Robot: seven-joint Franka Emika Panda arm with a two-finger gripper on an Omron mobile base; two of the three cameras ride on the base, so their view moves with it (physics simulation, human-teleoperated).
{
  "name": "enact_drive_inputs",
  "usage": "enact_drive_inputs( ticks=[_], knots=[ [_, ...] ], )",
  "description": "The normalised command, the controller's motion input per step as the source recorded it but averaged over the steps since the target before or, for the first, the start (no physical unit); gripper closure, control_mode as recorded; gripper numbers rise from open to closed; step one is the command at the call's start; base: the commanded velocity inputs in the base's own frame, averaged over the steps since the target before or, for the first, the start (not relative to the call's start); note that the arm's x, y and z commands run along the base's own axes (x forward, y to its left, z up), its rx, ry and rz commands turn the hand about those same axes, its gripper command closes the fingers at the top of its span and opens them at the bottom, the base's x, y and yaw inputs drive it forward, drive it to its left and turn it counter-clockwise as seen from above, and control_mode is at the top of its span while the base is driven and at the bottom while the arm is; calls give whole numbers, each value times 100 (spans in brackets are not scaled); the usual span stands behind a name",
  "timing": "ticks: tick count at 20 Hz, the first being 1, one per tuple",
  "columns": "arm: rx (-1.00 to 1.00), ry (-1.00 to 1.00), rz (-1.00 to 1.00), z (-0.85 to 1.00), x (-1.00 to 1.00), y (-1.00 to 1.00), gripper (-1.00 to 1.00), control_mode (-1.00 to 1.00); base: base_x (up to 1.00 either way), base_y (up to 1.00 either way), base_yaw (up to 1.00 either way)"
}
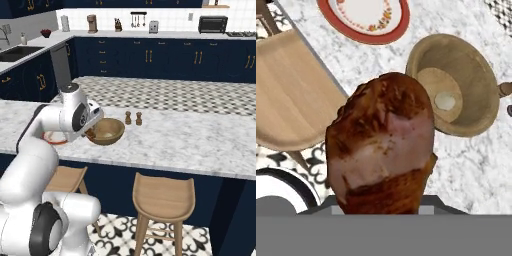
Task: Pick the chicken drumstick and garlic from their plates and place them in the bowl. Then put the bowl in the fridge.
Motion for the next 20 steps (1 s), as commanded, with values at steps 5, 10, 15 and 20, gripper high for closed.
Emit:
enact_drive_inputs(
  ticks=[5, 10, 15, 20],
  knots=[
    [2, 12, -3, -1, 100, 6, 100, -100, 0, 0, 0],
    [-2, 1, 0, -44, 99, 7, 100, -100, 0, 0, 0],
    [-6, 2, 0, -56, 97, 19, 100, -100, 0, 0, 0],
    [0, 8, 1, -39, 76, -14, 100, -100, 0, 0, 0]
  ],
)
